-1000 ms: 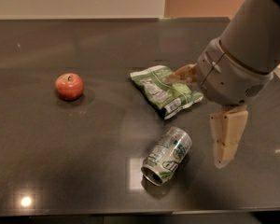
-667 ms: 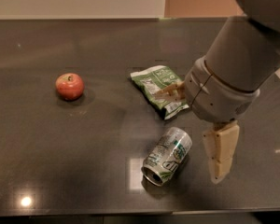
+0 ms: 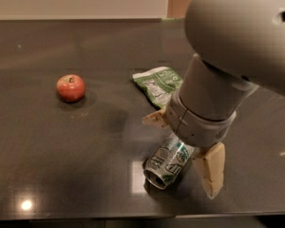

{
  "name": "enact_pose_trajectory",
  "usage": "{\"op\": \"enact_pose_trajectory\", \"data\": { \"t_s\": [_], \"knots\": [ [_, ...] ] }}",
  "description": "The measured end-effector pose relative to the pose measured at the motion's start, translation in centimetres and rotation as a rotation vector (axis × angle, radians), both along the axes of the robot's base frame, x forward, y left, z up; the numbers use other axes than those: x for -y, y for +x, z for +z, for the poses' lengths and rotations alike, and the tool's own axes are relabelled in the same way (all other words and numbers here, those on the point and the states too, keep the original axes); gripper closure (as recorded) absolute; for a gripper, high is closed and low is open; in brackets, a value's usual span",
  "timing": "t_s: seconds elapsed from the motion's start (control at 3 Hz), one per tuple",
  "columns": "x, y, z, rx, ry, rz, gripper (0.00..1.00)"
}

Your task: Place 7up can upright

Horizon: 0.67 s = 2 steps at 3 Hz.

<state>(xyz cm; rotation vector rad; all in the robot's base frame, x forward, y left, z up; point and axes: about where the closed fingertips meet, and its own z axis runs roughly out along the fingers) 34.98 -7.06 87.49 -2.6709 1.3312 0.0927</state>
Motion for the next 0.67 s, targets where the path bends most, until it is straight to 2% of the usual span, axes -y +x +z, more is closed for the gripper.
{"op": "enact_pose_trajectory", "data": {
  "t_s": [0.67],
  "knots": [
    [-0.9, -0.3, -2.6, 0.019, -0.086, 0.086, 0.00]
  ]
}}
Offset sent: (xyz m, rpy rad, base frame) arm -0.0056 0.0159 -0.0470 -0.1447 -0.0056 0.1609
